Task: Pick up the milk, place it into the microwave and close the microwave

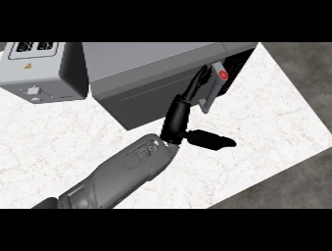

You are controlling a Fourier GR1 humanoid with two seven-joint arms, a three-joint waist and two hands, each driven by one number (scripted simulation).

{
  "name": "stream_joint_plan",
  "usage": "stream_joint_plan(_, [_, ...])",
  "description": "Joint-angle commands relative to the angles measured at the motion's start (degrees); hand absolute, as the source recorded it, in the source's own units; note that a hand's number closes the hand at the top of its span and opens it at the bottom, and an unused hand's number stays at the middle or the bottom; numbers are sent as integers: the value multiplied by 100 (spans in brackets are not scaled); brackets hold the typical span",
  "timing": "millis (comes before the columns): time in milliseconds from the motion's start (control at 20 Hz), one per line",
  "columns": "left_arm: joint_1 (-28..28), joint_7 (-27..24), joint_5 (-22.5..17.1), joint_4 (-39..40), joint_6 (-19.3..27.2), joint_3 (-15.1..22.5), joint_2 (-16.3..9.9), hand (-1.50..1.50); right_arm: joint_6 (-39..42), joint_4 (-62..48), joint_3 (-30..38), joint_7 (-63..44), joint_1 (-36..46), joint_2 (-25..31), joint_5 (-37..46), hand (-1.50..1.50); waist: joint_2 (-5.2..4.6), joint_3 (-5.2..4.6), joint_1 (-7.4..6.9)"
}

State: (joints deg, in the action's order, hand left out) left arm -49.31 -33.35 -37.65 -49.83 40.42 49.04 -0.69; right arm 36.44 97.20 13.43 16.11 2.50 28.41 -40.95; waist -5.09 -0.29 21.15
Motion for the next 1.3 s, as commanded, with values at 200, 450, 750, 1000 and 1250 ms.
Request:
stream_joint_plan(200, [-416, -92, -335, 399, 51, -180, 65, -150, 10, -71, 48, -186, 118, 185, -225, -150, -38, 6, 103])
stream_joint_plan(450, [-433, -198, -502, 439, 64, -109, 66, -150, 54, -61, 84, -268, 190, 317, -336, -150, -19, 8, 207])
stream_joint_plan(750, [-441, -397, -629, 544, 29, -36, 65, -150, 67, -132, 53, -367, 327, 383, -488, -150, -60, 9, 131])
stream_joint_plan(1000, [-464, -491, -771, 593, 24, 10, 65, -150, 119, -163, -2, -454, 347, 408, -660, -150, -50, 15, 170])
stream_joint_plan(1250, [-554, -553, -912, 649, 4, -2, 66, -150, 158, -162, 8, -521, 438, 502, -789, -150, -39, 14, 187])
